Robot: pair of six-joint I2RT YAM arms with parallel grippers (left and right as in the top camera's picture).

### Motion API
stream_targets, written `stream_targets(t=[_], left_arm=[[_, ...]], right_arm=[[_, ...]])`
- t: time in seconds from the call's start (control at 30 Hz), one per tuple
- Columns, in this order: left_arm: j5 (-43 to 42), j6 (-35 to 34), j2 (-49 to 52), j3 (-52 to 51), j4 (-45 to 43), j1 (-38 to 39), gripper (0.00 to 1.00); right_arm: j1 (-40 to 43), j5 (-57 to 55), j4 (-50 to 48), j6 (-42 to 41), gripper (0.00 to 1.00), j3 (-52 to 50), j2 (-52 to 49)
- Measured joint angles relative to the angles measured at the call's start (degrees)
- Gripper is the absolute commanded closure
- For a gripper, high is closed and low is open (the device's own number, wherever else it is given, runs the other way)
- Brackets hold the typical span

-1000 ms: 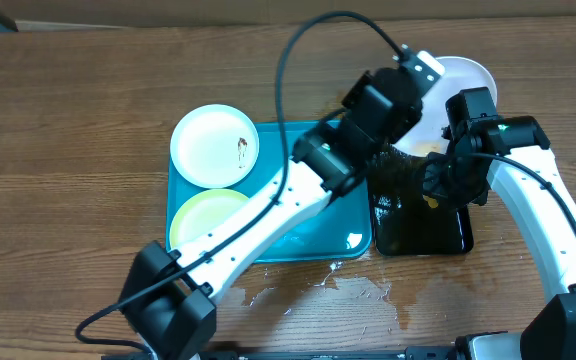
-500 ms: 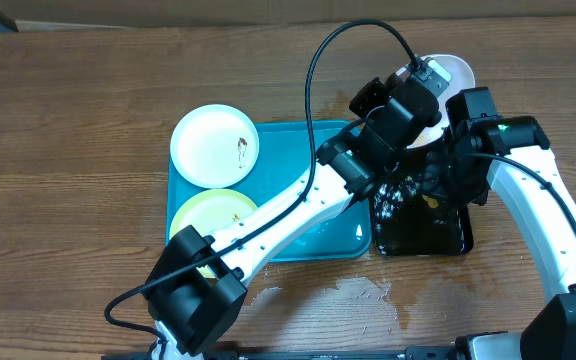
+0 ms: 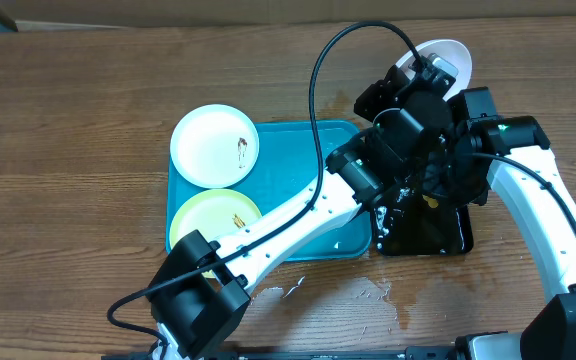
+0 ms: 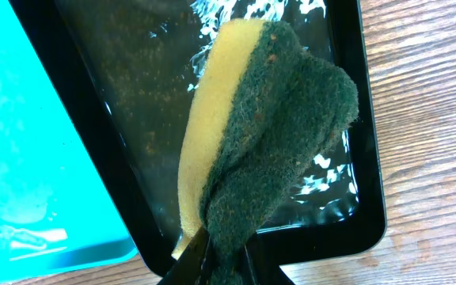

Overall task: Clean dirty plates on tray and stack at the side
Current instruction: 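Lift the scrubbed white plate with the left gripper and carry it rightward, then swing the held white plate leftward off the tray with the left gripper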

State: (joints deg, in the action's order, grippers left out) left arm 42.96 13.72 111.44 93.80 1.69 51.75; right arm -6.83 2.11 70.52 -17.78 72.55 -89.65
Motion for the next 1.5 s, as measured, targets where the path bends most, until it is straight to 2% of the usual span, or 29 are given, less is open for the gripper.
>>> stream_targets(t=[0.5, 0.77, 0.87, 1.13, 1.33, 1.5], left_arm=[[-1.42, -3.26, -0.02, 0.0, 3.39, -1.22, 0.96], [-5.35, -7.8, -0.22, 0.22, 11.93, -3.48, 0.96], [-12.07, -12.09, -0.22, 0.24, 16.68, -6.86, 0.96], [-36.87, -21.55, -0.31, 0.31, 25.44, -19.67, 0.96], [-50.36, -24.15, -0.33, 0.31, 30.08, -27.36, 0.96], [-58.47, -24.55, -1.29, 0.31, 36.0, -35.06, 0.96]], right_arm=[[0.0, 0.0, -0.22, 0.02, 0.9, 0.0, 0.0], [-0.02, 0.02, -0.5, 0.0, 0.9, 0.0, 0.0], [0.0, 0.04, -0.48, 0.0, 0.9, -0.02, 0.0], [0.0, 0.04, -0.46, -0.02, 0.9, -0.02, 0.0], [0.0, 0.04, -0.7, -0.02, 0.9, -0.02, 0.0], [0.0, 0.07, -1.14, 0.02, 0.9, -0.02, 0.0]])
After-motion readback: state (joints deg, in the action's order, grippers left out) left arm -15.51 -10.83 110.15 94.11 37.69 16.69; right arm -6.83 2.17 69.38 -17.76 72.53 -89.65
